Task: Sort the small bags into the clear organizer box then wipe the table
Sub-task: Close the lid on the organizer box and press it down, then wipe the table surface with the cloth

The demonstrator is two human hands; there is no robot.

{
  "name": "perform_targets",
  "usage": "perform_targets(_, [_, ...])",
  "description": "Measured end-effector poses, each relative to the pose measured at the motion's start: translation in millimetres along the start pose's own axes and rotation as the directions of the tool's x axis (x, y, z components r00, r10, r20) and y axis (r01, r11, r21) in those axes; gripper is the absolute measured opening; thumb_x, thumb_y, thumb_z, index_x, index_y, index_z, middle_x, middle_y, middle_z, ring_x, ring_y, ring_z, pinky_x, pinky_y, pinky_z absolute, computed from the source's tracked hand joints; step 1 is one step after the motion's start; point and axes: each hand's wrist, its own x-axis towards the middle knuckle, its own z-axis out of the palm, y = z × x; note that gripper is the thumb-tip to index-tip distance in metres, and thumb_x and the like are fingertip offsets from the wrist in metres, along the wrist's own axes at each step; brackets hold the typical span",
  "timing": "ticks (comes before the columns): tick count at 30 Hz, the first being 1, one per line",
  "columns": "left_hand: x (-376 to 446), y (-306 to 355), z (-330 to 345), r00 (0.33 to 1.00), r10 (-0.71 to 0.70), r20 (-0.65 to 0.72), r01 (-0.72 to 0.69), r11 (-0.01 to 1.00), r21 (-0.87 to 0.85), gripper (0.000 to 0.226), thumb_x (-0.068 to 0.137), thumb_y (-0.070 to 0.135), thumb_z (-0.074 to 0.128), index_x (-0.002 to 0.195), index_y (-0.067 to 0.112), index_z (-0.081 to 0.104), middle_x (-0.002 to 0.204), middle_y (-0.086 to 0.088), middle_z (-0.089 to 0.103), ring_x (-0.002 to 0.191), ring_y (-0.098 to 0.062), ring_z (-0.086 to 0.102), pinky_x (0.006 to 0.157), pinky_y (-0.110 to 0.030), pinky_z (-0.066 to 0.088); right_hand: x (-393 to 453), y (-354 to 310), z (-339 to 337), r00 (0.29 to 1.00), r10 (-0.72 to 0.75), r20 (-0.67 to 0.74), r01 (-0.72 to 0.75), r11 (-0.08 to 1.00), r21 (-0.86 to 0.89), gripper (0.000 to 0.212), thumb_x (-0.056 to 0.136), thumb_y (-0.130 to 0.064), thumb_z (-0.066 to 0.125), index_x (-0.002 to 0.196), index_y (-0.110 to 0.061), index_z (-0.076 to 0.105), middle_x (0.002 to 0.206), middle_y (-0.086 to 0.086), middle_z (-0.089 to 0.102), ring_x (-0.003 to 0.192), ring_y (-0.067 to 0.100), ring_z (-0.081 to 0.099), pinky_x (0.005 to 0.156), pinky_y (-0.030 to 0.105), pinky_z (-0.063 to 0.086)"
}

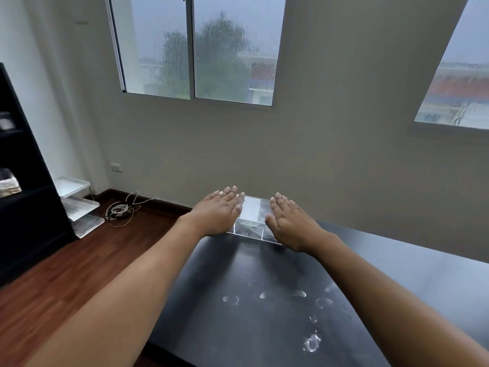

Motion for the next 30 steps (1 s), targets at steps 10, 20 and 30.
perform_targets(10, [16.9,-17.5,-1.6,0.999,0.038,0.035,-0.036,0.997,-0.069,0.055,0.106,0.046,0.011,0.160,0.035,0.015,0.168,0.013,0.004,0.154,-0.005,-0.001,0.125,-0.030,0.000,22.5,-22.2,5.6,0.999,-0.028,-0.032,0.029,1.000,0.008,0.064,0.108,-0.039,0.017,0.161,-0.004,0.009,0.171,0.013,0.001,0.158,0.019,-0.001,0.127,0.037,0.001])
perform_targets(20, [3.9,-9.4,-16.6,0.999,-0.049,0.006,0.048,0.993,0.108,0.062,0.104,0.049,0.013,0.160,0.024,0.018,0.170,0.005,0.006,0.156,-0.015,0.004,0.124,-0.038,0.007,-16.8,3.0,-3.3,0.988,0.146,-0.050,-0.147,0.989,-0.012,0.081,0.105,-0.057,0.018,0.160,0.001,0.010,0.169,0.020,0.005,0.158,0.027,0.004,0.127,0.039,0.002])
perform_targets(30, [-18.5,165.5,-22.5,0.959,0.221,-0.180,-0.240,0.966,-0.094,0.054,0.099,0.047,0.047,0.146,0.019,0.050,0.155,-0.001,0.047,0.142,-0.022,0.043,0.115,-0.035,0.031,-157.9,101.3,-32.9,0.926,0.370,-0.069,-0.371,0.929,0.010,0.059,0.107,-0.047,0.030,0.148,-0.007,0.043,0.156,0.014,0.043,0.143,0.031,0.041,0.116,0.044,0.033])
